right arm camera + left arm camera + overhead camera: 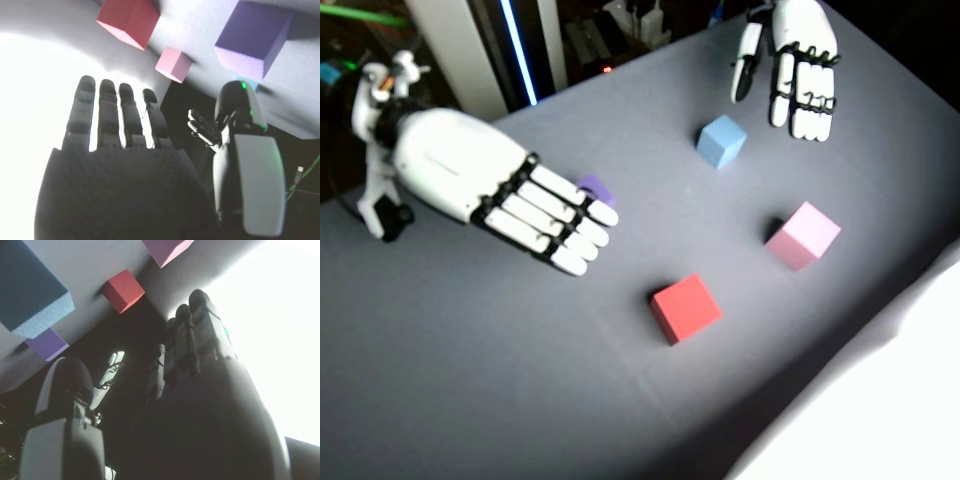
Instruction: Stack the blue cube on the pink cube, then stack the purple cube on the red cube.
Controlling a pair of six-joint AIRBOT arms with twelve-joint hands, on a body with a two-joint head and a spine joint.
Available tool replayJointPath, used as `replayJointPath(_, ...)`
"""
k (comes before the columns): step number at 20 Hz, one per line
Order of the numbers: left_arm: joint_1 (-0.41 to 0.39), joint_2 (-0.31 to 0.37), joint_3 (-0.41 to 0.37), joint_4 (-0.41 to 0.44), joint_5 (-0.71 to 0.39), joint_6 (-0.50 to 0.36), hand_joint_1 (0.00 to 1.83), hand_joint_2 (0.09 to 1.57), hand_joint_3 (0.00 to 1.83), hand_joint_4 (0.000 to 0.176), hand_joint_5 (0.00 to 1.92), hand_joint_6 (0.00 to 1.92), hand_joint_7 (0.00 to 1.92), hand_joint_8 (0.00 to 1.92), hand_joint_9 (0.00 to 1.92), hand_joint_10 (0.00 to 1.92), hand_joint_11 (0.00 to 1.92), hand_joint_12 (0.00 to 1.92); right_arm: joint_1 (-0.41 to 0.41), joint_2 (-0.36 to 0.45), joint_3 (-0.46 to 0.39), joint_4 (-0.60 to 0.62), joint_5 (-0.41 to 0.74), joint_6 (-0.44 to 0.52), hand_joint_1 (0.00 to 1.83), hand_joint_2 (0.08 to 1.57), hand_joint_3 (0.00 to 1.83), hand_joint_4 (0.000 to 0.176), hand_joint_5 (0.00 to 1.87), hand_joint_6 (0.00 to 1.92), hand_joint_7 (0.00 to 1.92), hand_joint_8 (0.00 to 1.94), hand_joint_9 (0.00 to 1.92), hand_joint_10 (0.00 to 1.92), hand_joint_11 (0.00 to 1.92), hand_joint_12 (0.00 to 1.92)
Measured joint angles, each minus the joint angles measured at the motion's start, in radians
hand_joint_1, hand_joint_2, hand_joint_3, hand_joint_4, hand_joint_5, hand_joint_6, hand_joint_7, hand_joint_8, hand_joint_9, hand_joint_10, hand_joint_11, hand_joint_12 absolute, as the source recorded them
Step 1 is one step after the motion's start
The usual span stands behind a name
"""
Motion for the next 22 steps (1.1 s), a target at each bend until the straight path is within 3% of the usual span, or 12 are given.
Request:
replayJointPath(4,0.004,0.000,0.000,-0.001,0.001,-0.008,0.36,1.17,0.00,0.104,0.00,0.00,0.00,0.00,0.00,0.00,0.00,0.00,-0.007,0.002,-0.009,0.007,0.010,0.000,0.46,1.37,0.01,0.000,0.00,0.00,0.00,0.00,0.00,0.00,0.00,0.00)
replayJointPath(5,0.004,0.000,0.000,0.004,0.000,-0.017,0.37,1.17,0.00,0.113,0.00,0.00,0.00,0.00,0.00,0.00,0.00,0.00,-0.007,0.002,-0.009,0.007,0.012,0.000,0.48,1.37,0.01,0.000,0.00,0.00,0.00,0.00,0.00,0.00,0.00,0.00)
replayJointPath(9,0.010,-0.002,-0.013,0.040,-0.005,-0.031,0.44,1.04,0.00,0.089,0.00,0.00,0.00,0.00,0.00,0.00,0.00,0.00,-0.022,0.002,-0.009,0.017,0.022,0.008,0.54,1.37,0.01,0.000,0.00,0.00,0.00,0.00,0.00,0.00,0.00,0.00)
replayJointPath(10,0.010,-0.008,-0.013,0.041,-0.001,-0.031,0.48,1.01,0.00,0.122,0.00,0.00,0.00,0.00,0.00,0.00,0.00,0.00,-0.022,0.002,-0.009,0.017,0.023,0.010,0.54,1.38,0.01,0.000,0.00,0.00,0.00,0.00,0.00,0.00,0.00,0.00)
replayJointPath(11,0.010,-0.020,-0.007,0.035,0.003,-0.034,0.51,1.00,0.00,0.134,0.00,0.00,0.00,0.00,0.00,0.00,0.00,0.00,-0.022,0.002,-0.009,0.017,0.023,0.013,0.54,1.37,0.00,0.000,0.00,0.00,0.00,0.00,0.00,0.00,0.00,0.00)
replayJointPath(13,0.010,-0.044,0.003,0.036,0.029,-0.038,0.60,0.98,0.00,0.135,0.00,0.00,0.00,0.00,0.00,0.00,0.00,0.00,-0.026,0.002,-0.009,0.017,0.026,0.022,0.54,1.38,0.00,0.000,0.00,0.00,0.00,0.00,0.00,0.00,0.00,0.00)
replayJointPath(14,0.010,-0.057,0.011,0.038,0.043,-0.040,0.61,0.98,0.00,0.112,0.00,0.00,0.03,0.01,0.00,0.00,0.00,0.00,-0.026,0.003,-0.009,0.017,0.026,0.023,0.54,1.38,0.01,0.000,0.00,0.00,0.00,0.00,0.00,0.00,0.00,0.00)
replayJointPath(16,0.009,-0.085,0.032,0.037,0.070,-0.054,0.59,0.98,0.00,0.106,0.00,0.00,0.04,0.01,0.00,0.00,0.00,0.00,-0.031,0.003,-0.009,0.018,0.025,0.025,0.53,1.38,0.00,0.000,0.00,0.00,0.00,0.00,0.00,0.00,0.00,0.00)
replayJointPath(19,0.003,-0.121,0.061,0.030,0.115,-0.057,0.57,1.02,0.00,0.046,0.01,0.01,0.15,0.05,0.09,0.04,0.00,0.00,-0.033,0.003,-0.009,0.020,0.025,0.030,0.53,1.37,0.00,0.000,0.00,0.00,0.00,0.00,0.00,0.00,0.00,0.00)
replayJointPath(20,0.002,-0.129,0.071,0.028,0.123,-0.057,0.61,1.04,0.00,0.040,0.06,0.01,0.26,0.04,0.13,0.18,0.00,0.17,-0.039,0.003,-0.009,0.019,0.031,0.033,0.53,1.37,0.00,0.000,0.00,0.00,0.00,0.00,0.00,0.00,0.00,0.00)
replayJointPath(21,-0.002,-0.140,0.082,0.021,0.138,-0.057,0.68,1.05,0.00,0.031,0.18,0.04,0.39,0.05,0.15,0.52,0.00,0.97,-0.044,0.003,-0.009,0.019,0.031,0.035,0.53,1.36,0.00,0.000,0.00,0.00,0.00,0.00,0.00,0.00,0.00,0.00)
replayJointPath(22,-0.005,-0.150,0.093,0.016,0.153,-0.059,0.75,1.06,0.00,0.010,0.27,0.08,0.48,0.08,0.15,0.88,0.00,1.50,-0.044,0.003,-0.009,0.023,0.027,0.035,0.52,1.37,0.00,0.000,0.00,0.00,0.00,0.00,0.00,0.00,0.00,0.00)
